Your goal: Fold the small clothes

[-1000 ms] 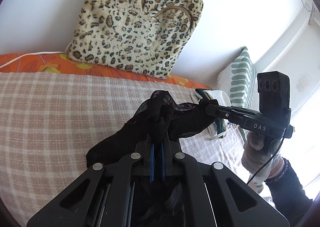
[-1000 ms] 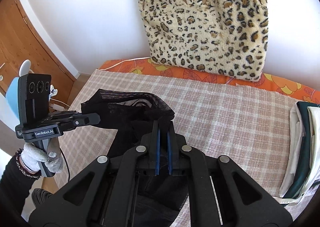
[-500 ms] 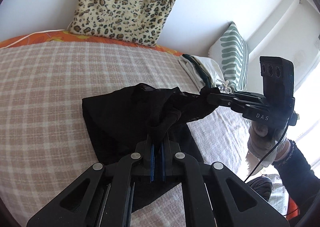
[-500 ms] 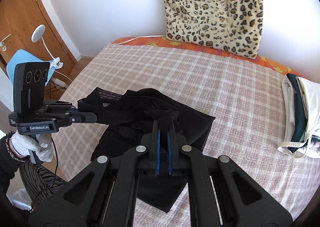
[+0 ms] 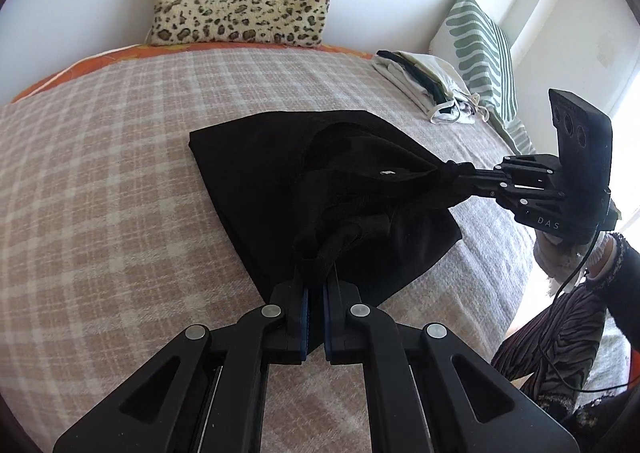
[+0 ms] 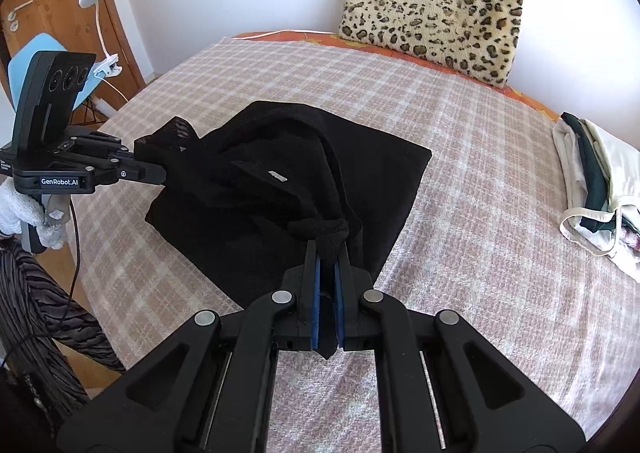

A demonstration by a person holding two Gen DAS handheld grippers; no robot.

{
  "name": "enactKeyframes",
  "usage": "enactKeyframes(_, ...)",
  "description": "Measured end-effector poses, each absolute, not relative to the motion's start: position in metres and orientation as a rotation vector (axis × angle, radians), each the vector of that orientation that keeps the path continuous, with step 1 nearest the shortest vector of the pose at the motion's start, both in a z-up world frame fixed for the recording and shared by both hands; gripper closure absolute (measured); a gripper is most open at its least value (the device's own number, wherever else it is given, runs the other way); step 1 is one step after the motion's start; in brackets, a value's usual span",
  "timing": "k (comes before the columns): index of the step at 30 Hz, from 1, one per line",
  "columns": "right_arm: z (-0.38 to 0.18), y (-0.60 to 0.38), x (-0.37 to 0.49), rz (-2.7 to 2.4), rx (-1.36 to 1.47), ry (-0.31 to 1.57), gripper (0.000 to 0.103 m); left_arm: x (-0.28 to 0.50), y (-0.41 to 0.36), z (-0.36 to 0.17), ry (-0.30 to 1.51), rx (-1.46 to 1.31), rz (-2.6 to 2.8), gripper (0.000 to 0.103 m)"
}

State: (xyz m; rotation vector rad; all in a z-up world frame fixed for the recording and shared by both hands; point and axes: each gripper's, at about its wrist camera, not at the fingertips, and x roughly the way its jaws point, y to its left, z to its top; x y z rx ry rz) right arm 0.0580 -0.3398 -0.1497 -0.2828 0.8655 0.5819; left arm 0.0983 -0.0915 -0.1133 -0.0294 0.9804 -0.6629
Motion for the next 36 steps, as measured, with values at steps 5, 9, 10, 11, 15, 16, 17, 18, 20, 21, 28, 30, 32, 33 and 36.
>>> enactKeyframes(5, -0.153, -0.347, 0.043, 0.566, -0.366, 0.826, 0.096, 0.088, -0.086, -0.121, 1.014, 0.032, -0.641, 0.092)
enactKeyframes(9, -0.158, -0.351, 0.029, 0.542, -0.437, 0.796, 0.096, 0.077, -0.074, -0.122, 1.024, 0.054, -0.628, 0.092)
enactKeyframes(10, -0.158, -0.354, 0.024, 0.549, -0.436, 0.794, 0.096, 0.074, -0.072, -0.121, 1.026, 0.072, -0.622, 0.092)
enactKeyframes(11, -0.156, -0.357, 0.02, 0.557, -0.426, 0.788, 0.096, 0.071, -0.069, -0.121, 1.027, 0.084, -0.614, 0.092)
enactKeyframes(15, -0.146, -0.363, 0.007, 0.592, -0.378, 0.769, 0.092, 0.067, -0.057, -0.112, 1.006, 0.055, -0.595, 0.09)
enactKeyframes(16, -0.144, -0.363, 0.006, 0.591, -0.373, 0.76, 0.086, 0.068, -0.056, -0.11, 1.0, 0.035, -0.596, 0.087)
enactKeyframes(17, -0.143, -0.364, 0.005, 0.593, -0.361, 0.759, 0.082, 0.069, -0.055, -0.109, 0.997, 0.006, -0.596, 0.077)
enactKeyframes(18, -0.143, -0.365, 0.006, 0.598, -0.328, 0.77, 0.072, 0.072, -0.054, -0.109, 1.002, -0.037, -0.595, 0.062)
enactKeyframes(20, -0.143, -0.373, 0.014, 0.605, -0.224, 0.81, 0.065, 0.081, -0.051, -0.115, 1.04, -0.148, -0.59, 0.049)
enactKeyframes(21, -0.144, -0.378, 0.02, 0.591, -0.165, 0.841, 0.065, 0.087, -0.05, -0.121, 1.071, -0.213, -0.588, 0.049)
enactKeyframes(28, -0.163, -0.422, 0.053, 0.567, 0.265, 1.022, 0.064, 0.097, -0.059, -0.143, 1.149, -0.409, -0.638, 0.051)
enactKeyframes(30, -0.168, -0.422, 0.055, 0.57, 0.293, 1.043, 0.064, 0.096, -0.066, -0.142, 1.15, -0.39, -0.646, 0.052)
enactKeyframes(32, -0.175, -0.422, 0.056, 0.58, 0.326, 1.072, 0.064, 0.095, -0.07, -0.145, 1.155, -0.388, -0.649, 0.052)
enactKeyframes(33, -0.178, -0.421, 0.057, 0.579, 0.329, 1.082, 0.065, 0.096, -0.071, -0.146, 1.159, -0.384, -0.644, 0.052)
enactKeyframes(36, -0.183, -0.416, 0.053, 0.593, 0.322, 1.101, 0.064, 0.096, -0.072, -0.143, 1.148, -0.375, -0.635, 0.056)
